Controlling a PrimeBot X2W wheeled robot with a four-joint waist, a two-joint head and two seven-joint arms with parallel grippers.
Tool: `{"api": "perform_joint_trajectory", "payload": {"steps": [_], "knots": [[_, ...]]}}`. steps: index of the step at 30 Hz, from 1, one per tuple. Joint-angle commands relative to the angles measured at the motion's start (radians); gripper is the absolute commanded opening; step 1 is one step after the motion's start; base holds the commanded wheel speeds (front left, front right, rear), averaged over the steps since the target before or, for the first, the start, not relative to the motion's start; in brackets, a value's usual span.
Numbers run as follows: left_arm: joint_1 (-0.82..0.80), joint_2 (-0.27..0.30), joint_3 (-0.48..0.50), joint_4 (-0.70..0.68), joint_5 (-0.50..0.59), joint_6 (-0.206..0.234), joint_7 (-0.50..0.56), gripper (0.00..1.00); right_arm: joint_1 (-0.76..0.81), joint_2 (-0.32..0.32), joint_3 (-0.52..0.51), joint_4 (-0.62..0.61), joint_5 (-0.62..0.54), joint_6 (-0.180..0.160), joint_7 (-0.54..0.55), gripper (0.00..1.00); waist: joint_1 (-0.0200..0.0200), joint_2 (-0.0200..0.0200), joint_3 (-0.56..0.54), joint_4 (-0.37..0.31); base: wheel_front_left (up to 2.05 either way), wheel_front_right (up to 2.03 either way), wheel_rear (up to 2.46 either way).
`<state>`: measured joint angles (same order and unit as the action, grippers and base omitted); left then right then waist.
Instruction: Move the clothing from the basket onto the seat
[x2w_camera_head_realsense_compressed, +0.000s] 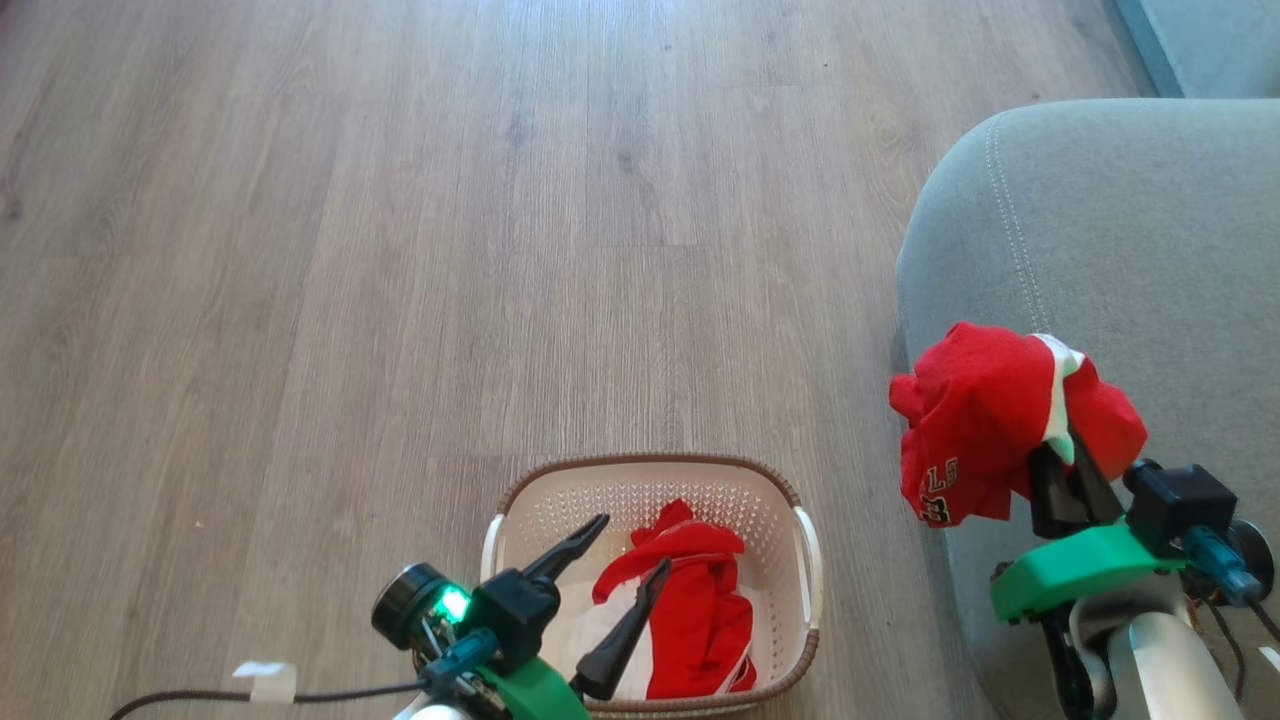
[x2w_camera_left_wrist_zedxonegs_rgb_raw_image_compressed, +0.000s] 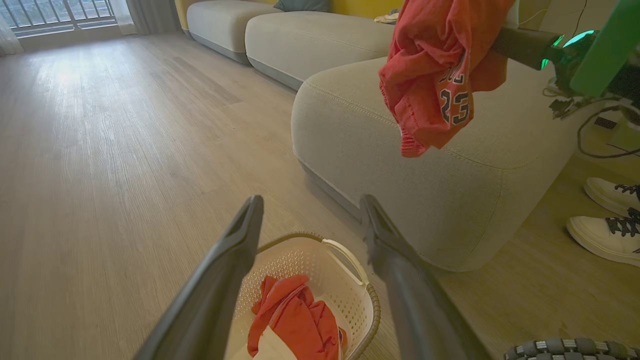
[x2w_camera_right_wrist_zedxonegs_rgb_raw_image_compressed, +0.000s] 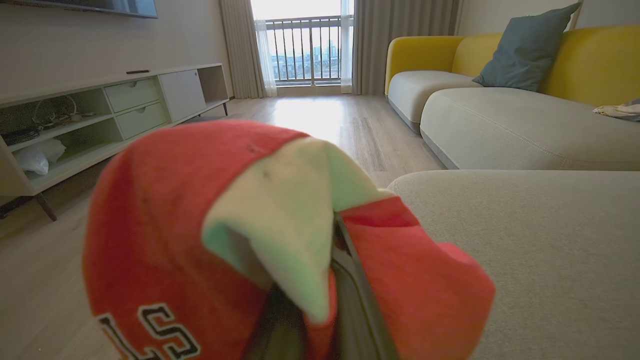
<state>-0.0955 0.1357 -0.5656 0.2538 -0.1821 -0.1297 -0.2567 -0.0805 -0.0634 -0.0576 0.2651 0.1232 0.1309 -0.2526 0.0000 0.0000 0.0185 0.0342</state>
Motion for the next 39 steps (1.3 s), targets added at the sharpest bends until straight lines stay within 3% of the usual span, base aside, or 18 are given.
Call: {"api": "perform_joint_trajectory", "payload": {"steps": [1, 11, 17, 25, 39], "knots": [[-0.026, -0.001, 0.029, -0.023, -0.002, -0.001, -0.005, 1.00, -0.029, 0.005, 0.021, -0.028, -0.001, 0.000, -0.009, 0.00, 0.0000, 0.0000, -0.001, 0.000, 0.00, 0.00, 0.00], [-0.022, -0.014, 0.036, -0.009, -0.003, -0.001, -0.005, 1.00, -0.038, 0.010, 0.013, -0.018, 0.009, 0.000, -0.009, 0.00, 0.0000, 0.0000, -0.001, 0.001, 0.00, 0.00, 0.00], [-0.015, -0.015, 0.051, -0.020, 0.002, -0.001, -0.005, 1.00, -0.047, 0.011, -0.013, -0.032, 0.004, 0.000, -0.009, 0.00, 0.0000, 0.0000, 0.000, -0.033, 0.00, 0.00, 0.00], [-0.026, -0.012, 0.055, -0.038, 0.008, -0.001, -0.005, 1.00, -0.059, 0.012, -0.046, -0.059, -0.011, 0.000, -0.009, 0.00, 0.0000, 0.0000, 0.025, -0.126, 0.00, 0.00, 0.00], [-0.063, -0.007, 0.043, -0.070, 0.018, -0.001, -0.005, 1.00, -0.062, 0.013, -0.079, -0.094, 0.001, 0.000, -0.009, 0.00, 0.0000, 0.0000, 0.077, -0.369, 0.00, 0.00, 0.00]]}}
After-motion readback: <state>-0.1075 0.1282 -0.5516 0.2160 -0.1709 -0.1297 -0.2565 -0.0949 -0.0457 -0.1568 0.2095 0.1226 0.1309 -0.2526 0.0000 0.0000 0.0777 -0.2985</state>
